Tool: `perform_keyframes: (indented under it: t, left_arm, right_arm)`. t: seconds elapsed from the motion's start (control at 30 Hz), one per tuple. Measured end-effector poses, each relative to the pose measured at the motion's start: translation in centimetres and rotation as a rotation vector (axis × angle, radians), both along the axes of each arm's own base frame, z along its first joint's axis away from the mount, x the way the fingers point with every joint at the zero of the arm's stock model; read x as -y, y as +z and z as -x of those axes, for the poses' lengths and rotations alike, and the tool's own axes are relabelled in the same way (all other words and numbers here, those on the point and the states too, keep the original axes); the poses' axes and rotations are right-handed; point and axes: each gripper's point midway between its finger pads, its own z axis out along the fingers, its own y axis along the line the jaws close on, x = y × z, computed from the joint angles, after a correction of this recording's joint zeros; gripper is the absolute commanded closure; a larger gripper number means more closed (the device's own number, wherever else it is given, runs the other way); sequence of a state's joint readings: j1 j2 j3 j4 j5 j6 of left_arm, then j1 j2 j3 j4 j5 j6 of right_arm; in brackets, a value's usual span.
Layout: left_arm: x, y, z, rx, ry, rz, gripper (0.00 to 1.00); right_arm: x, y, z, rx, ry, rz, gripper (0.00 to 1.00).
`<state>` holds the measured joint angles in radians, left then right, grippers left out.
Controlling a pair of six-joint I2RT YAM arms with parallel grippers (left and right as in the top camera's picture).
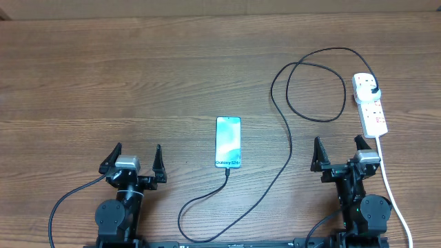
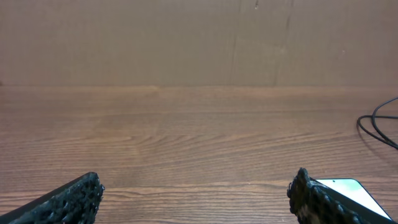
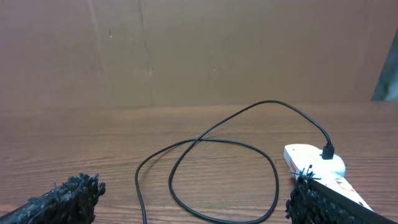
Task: Plug charger to phone and switch on socket
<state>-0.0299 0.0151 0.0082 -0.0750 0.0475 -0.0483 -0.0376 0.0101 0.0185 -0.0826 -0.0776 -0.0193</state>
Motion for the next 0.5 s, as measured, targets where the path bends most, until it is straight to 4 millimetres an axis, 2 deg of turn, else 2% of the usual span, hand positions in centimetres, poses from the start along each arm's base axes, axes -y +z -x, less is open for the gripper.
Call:
perform_keyframes:
  t: [0.5]
  left_arm:
    - [0.00, 0.00, 0.00, 0.000, 0.000, 0.000, 0.00]
  right_arm:
    - [0.01, 0.00, 0.00, 0.000, 0.000, 0.000, 0.00]
